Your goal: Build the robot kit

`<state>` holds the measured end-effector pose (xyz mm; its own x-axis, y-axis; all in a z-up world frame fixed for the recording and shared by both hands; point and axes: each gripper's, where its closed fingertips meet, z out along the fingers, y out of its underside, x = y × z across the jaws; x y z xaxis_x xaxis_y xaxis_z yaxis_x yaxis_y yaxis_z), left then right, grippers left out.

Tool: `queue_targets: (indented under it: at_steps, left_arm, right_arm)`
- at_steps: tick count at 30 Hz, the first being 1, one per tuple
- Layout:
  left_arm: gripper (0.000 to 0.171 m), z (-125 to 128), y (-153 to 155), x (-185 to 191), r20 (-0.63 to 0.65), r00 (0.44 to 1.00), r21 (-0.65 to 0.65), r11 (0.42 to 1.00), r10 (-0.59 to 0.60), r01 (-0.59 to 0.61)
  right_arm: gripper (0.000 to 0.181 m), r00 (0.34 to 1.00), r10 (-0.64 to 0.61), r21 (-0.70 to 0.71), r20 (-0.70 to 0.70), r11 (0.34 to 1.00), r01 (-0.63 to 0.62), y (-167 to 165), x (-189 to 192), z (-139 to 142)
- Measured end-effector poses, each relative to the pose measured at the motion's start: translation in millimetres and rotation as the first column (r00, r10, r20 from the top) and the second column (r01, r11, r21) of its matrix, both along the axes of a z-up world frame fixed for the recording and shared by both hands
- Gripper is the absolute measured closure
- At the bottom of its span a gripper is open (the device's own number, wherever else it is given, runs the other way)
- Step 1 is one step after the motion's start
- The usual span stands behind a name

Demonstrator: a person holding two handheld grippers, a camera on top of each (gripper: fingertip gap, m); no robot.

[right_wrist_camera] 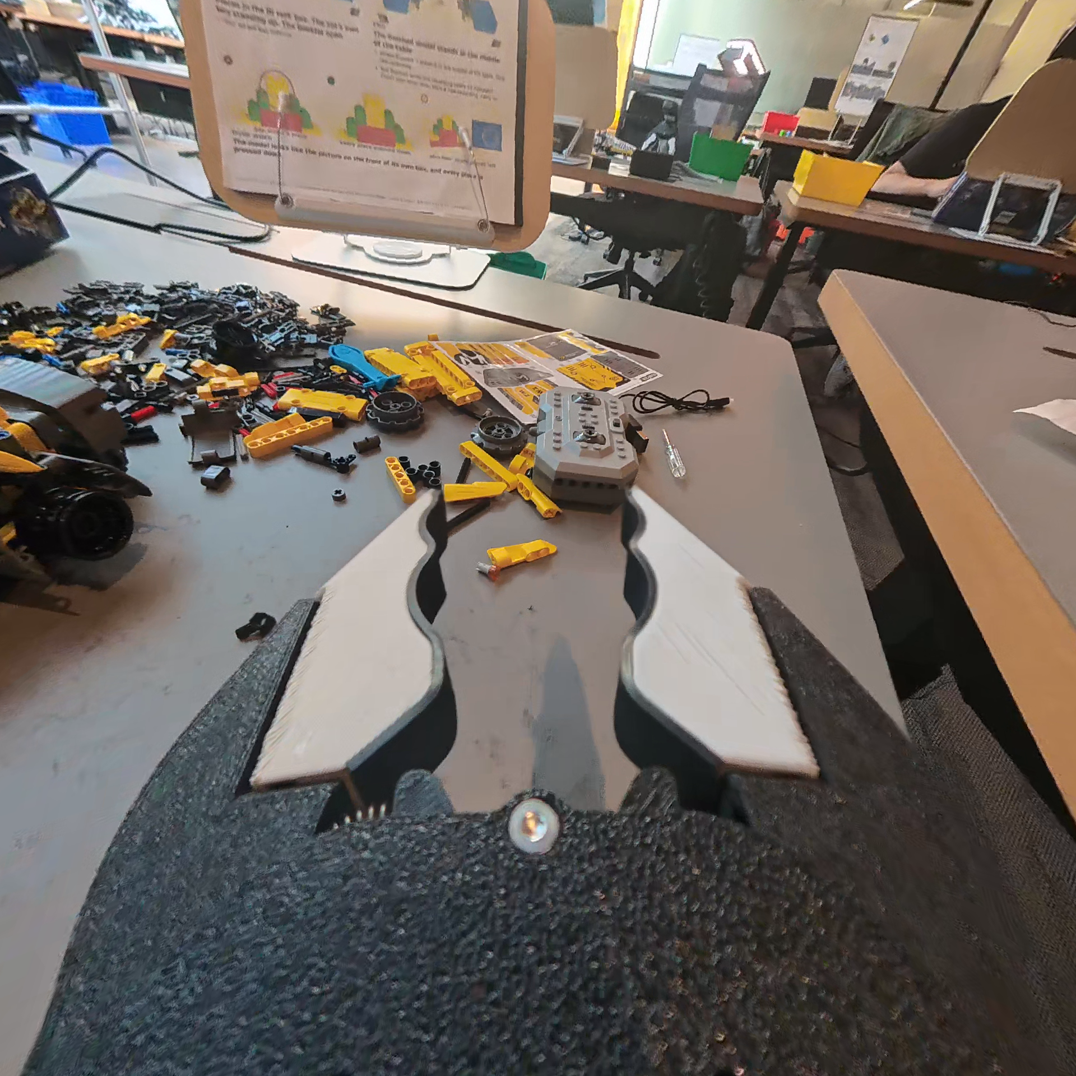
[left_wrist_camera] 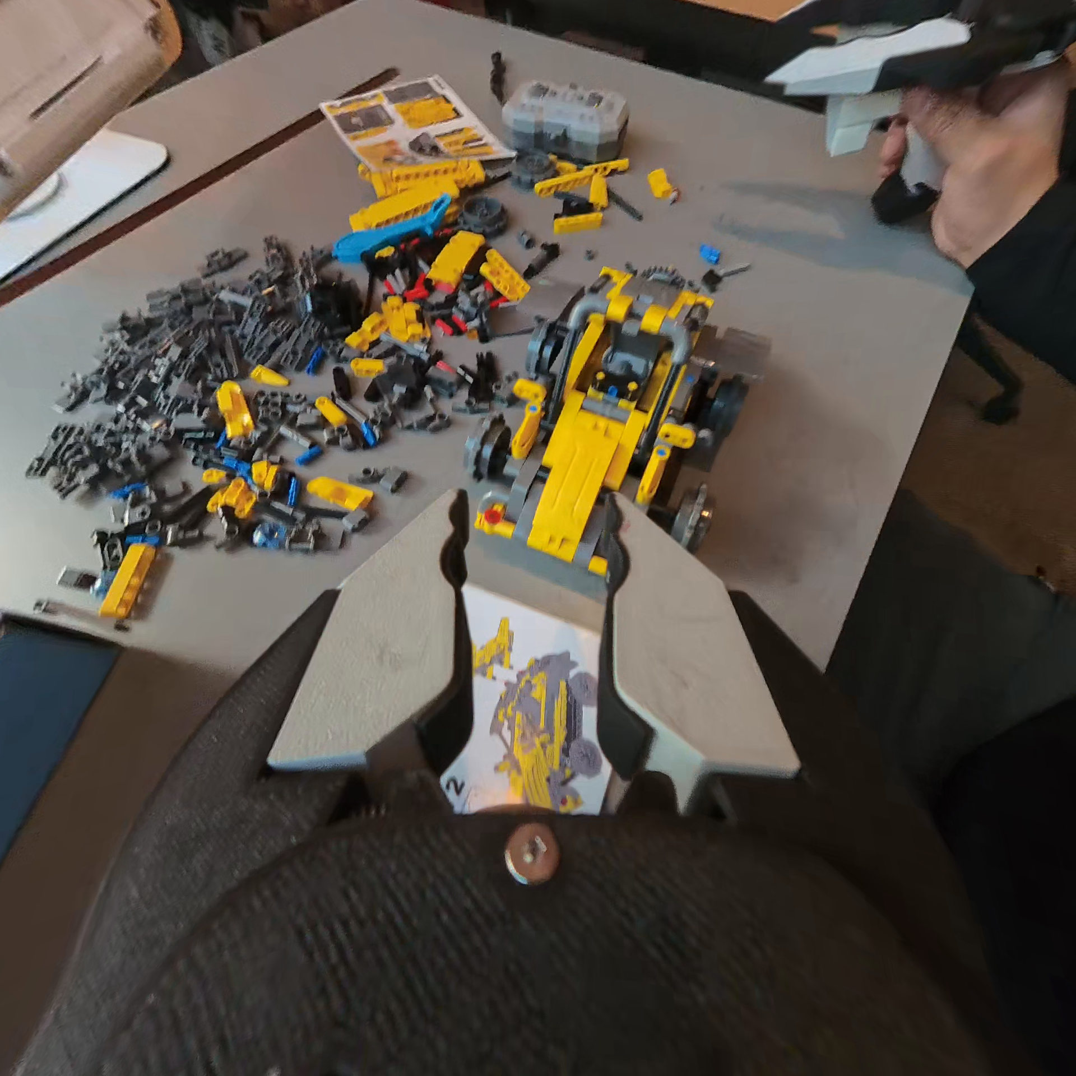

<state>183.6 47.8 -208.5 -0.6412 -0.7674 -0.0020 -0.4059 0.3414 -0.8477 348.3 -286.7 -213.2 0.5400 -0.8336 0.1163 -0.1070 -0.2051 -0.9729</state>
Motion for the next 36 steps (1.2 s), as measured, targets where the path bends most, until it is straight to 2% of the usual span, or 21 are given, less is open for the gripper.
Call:
queue_targets:
  at_steps: [6, 11, 19, 27, 31, 33, 34, 36]
  left_arm:
    - [0.118, -26, 21, -23, -0.073, 0.992, -0.065, 0.992, 0.099, -0.104]
    - [0.118, -26, 16, -18, -0.035, 0.995, -0.058, 0.993, 0.098, -0.1]
    - [0.121, -1, -10, 40, 0.082, 0.996, -0.064, 0.998, 0.032, -0.027]
    - [0.124, 0, -26, 115, 0.16, 0.987, -0.002, 1.0, -0.002, 0.002]
    - [0.13, -12, -31, 121, 0.178, 0.984, -0.022, 1.0, -0.015, 0.019]
    - [0.126, -17, -30, 118, 0.14, 0.99, -0.015, 1.0, -0.025, 0.028]
    - [0.123, -13, -33, 114, 0.141, 0.989, -0.044, 0.998, -0.042, 0.049]
    - [0.129, -6, -38, 108, 0.153, 0.986, -0.101, 0.991, -0.068, 0.084]
  right_arm:
    - [0.115, 1.0, 0.017, 0.005, -0.003, 1.0, -0.017, 2, -2, 0]
    - [0.113, 0.998, 0.035, -0.028, -0.044, 0.999, -0.036, 8, -3, -8]
    - [0.108, 0.998, 0.029, -0.054, -0.051, 0.998, -0.032, 9, -1, -12]
    - [0.108, 0.996, 0.016, -0.153, -0.087, 0.988, -0.029, 15, 2, -26]
    - [0.109, 0.994, 0.006, -0.204, -0.108, 0.979, -0.028, 17, 3, -34]
    - [0.11, 0.994, 0.004, -0.217, -0.111, 0.976, -0.028, 18, 3, -35]
    - [0.11, 0.994, 0.002, -0.22, -0.108, 0.975, -0.025, 18, 4, -35]
    - [0.111, 0.995, -0.011, -0.224, -0.104, 0.975, -0.013, 16, 5, -35]
